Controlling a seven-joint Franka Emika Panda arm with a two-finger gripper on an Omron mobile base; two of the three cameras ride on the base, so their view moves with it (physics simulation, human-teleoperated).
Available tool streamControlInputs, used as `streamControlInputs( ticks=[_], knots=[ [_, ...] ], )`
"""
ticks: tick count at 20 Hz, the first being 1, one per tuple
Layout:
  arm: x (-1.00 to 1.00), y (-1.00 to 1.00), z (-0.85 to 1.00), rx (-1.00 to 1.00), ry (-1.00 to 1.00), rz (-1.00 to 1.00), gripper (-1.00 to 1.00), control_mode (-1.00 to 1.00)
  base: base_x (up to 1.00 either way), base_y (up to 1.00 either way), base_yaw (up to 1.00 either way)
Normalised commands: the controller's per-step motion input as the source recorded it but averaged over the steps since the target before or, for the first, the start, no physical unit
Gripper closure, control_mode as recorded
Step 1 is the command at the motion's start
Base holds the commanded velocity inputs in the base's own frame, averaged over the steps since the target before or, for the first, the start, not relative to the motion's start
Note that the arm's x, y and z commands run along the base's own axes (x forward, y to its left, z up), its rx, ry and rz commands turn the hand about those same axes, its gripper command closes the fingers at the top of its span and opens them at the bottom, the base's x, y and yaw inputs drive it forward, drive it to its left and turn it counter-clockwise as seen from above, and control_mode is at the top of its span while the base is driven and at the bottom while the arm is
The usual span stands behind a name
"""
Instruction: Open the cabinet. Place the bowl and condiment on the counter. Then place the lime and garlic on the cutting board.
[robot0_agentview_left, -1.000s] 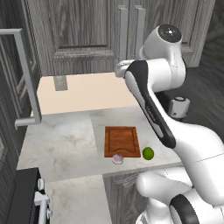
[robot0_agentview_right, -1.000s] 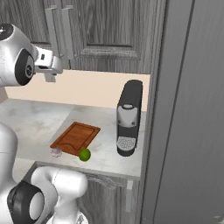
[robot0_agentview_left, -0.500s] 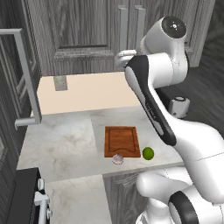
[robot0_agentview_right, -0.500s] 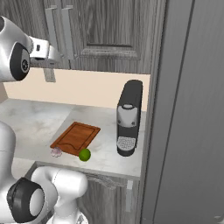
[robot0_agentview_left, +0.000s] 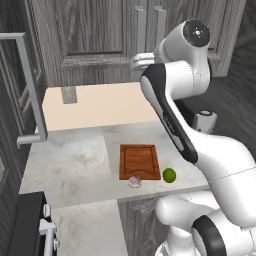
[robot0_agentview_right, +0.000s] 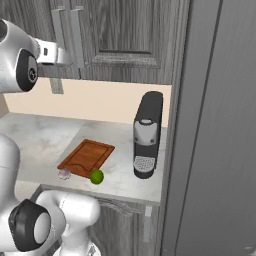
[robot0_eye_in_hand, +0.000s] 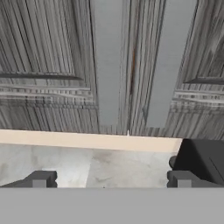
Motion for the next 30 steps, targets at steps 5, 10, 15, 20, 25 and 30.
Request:
streamControlInputs(
  ticks=[5,10,15,20,25,30],
  knots=[
    [0.26,0.01,0.06,0.0,0.0,0.0,-1.0,-1.0,0.0,0.0,0.0],
    [0.35,0.09,0.01,0.0,0.0,0.0,-1.0,-1.0,0.0,0.0,0.0],
    [0.4,0.15,0.0,0.0,0.0,0.0,-1.0,-1.0,0.0,0.0,0.0],
    [0.3,0.02,0.0,0.0,0.0,0.0,-1.0,-1.0,0.0,0.0,0.0],
    [0.23,0.0,0.0,0.0,0.0,0.0,-1.0,-1.0,0.0,0.0,0.0],
    [0.26,0.0,0.0,0.0,-0.04,0.0,-1.0,-1.0,0.0,0.0,0.0]
  ],
)
